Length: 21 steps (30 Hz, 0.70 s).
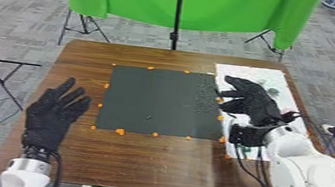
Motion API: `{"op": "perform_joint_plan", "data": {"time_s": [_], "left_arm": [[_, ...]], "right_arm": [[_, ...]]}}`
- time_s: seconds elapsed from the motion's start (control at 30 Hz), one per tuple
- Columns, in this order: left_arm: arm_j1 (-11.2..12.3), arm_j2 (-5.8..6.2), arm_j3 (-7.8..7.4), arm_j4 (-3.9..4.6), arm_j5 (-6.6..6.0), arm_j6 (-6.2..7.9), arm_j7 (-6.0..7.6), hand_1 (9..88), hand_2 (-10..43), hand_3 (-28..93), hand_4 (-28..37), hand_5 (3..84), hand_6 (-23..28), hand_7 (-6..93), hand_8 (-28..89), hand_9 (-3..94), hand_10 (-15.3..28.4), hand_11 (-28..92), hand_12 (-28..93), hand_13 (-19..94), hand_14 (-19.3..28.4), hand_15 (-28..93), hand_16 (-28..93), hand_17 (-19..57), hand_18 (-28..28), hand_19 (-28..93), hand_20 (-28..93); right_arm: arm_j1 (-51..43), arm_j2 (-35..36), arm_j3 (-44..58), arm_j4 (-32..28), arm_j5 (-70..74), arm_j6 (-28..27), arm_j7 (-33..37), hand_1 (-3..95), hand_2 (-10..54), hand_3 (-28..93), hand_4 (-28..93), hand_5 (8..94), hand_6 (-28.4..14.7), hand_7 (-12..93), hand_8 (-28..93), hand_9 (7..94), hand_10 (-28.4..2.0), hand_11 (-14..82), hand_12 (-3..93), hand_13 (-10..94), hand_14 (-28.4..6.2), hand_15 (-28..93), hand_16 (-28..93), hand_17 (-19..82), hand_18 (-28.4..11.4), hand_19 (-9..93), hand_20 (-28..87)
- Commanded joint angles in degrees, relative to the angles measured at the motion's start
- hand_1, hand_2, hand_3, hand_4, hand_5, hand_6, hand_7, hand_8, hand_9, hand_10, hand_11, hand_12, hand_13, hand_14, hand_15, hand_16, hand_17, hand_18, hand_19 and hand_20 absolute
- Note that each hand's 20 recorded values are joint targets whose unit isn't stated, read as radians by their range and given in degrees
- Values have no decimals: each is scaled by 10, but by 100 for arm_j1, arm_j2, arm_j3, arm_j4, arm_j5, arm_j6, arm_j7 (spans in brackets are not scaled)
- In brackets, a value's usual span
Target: Arrange flowers
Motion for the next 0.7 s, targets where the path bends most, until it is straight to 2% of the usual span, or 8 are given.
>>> {"op": "perform_joint_plan", "data": {"time_s": [0.03, 0.07, 0.1, 0.17, 0.2, 0.23, 0.43, 0.7], "left_arm": [[148, -10, -7, -51, 43, -79, 25, 196, 94, 786, -283, 372, 89, 95, -90, 322, 185, 209, 96, 231, 258, 441, -78, -106, 252, 514, 58], [125, -36, -8, -37, 56, -79, -13, 197, 94, 785, -283, 372, 89, 95, -90, 322, 186, 209, 96, 231, 258, 442, -78, -106, 252, 514, 58], [141, -29, 4, -41, 47, -66, 18, 197, 94, 786, -283, 372, 89, 95, -90, 322, 186, 209, 96, 231, 258, 443, -78, -106, 252, 515, 58], [109, -51, 8, -16, 59, -153, -34, 198, 94, 785, -283, 372, 90, 95, -90, 323, 187, 211, 96, 231, 259, 445, -79, -106, 252, 515, 58], [89, -64, 15, -12, 64, -150, -52, 198, 94, 785, -283, 372, 90, 95, -90, 324, 189, 212, 96, 231, 259, 445, -79, -106, 252, 516, 58], [81, -50, 33, -7, 52, -133, -14, 198, 95, 785, -283, 372, 90, 95, -90, 324, 189, 213, 96, 231, 259, 447, -79, -106, 252, 516, 58], [62, -62, 3, -12, 64, -134, -30, 198, 95, 784, -283, 372, 90, 96, -90, 324, 189, 214, 96, 233, 262, 455, -81, -107, 252, 518, 57], [166, -136, -46, -53, 73, -115, -143, 198, 95, 785, -283, 371, 90, 96, -90, 326, 191, 217, 96, 235, 264, 462, -83, -107, 253, 519, 56]], "right_arm": [[772, 676, -856, -209, -2953, 257, 2706, 318, 17, 765, -242, 510, -58, 150, -131, 646, -205, 251, 127, 639, -168, 576, 68, 327, -247, 915, -25], [787, 720, -957, -205, -3266, 106, 2897, 334, 2, 759, -238, 529, -64, 143, -128, 669, -206, 263, 131, 663, -162, 590, 73, 360, -241, 925, -2], [838, 741, -1080, -175, -3576, -83, 3089, 348, -10, 750, -234, 549, -69, 135, -123, 689, -206, 275, 137, 686, -157, 605, 78, 392, -234, 930, 37], [860, 793, -1235, -150, -4094, -553, 3419, 366, -32, 741, -225, 576, -76, 130, -119, 717, -206, 297, 144, 717, -150, 619, 83, 433, -229, 932, 82], [866, 791, -1282, -135, -4260, -775, 3546, 371, -43, 740, -223, 585, -78, 130, -117, 731, -204, 313, 150, 727, -147, 619, 84, 445, -227, 932, 93], [856, 790, -1312, -119, -4388, -968, 3632, 379, -52, 738, -222, 598, -81, 128, -116, 741, -203, 326, 155, 741, -147, 613, 84, 456, -227, 932, 96], [889, 630, -1398, 28, -4635, -2344, 4088, 408, -80, 726, -217, 662, -92, 140, -105, 765, -206, 381, 175, 767, -141, 604, 94, 482, -227, 932, 97], [918, 433, -1534, 303, -4403, -3020, 4279, 413, -83, 719, -216, 688, -96, 174, -99, 758, -209, 402, 182, 767, -140, 614, 103, 484, -229, 932, 126]]}}
